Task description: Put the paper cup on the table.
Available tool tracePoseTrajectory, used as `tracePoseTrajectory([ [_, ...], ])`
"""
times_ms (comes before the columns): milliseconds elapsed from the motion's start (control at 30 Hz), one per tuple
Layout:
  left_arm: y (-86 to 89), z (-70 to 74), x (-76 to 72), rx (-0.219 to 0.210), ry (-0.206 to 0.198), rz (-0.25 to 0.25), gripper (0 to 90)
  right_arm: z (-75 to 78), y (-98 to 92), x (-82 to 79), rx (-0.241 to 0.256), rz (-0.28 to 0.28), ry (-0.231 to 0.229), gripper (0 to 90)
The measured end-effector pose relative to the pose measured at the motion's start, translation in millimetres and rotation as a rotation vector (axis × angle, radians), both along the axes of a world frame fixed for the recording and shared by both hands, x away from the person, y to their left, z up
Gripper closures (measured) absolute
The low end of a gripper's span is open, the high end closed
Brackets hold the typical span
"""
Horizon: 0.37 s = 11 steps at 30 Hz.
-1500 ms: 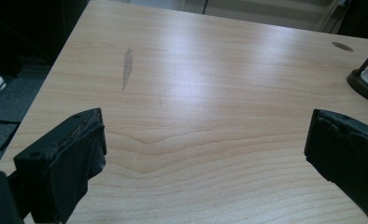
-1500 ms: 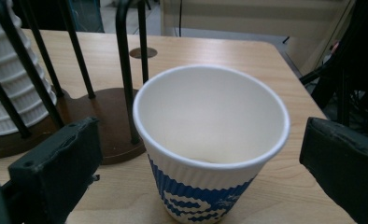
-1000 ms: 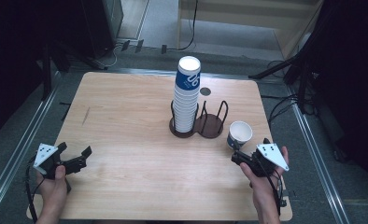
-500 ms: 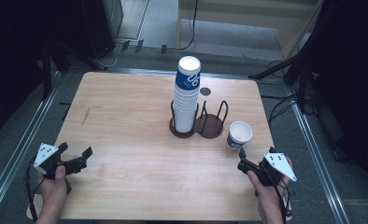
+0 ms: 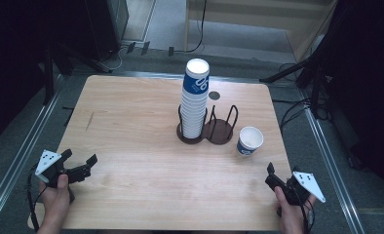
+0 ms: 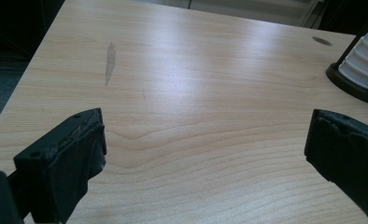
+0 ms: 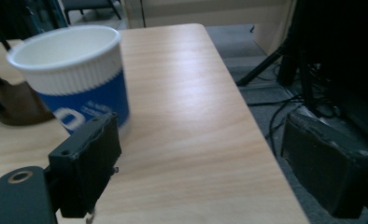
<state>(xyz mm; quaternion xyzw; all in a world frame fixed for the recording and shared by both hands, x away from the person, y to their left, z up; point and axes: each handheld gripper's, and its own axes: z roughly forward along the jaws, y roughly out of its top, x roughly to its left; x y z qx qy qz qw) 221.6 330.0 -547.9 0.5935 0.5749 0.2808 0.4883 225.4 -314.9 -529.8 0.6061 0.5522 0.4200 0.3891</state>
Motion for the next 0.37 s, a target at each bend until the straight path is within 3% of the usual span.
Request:
tracePoseTrajectory([
  [167, 0.3, 0.4, -0.1, -0.007, -0.001, -0.004, 0.0, -7.5, -10.7, -3.1, -0.009, -0.016, 0.012, 12.6],
  [367, -1.6, 0.3, 1.1, 0.000, 0.000, -0.022, 0.0, -11.3, -17.2, -3.1, 0.017, -0.033, 0.033, 12.5],
])
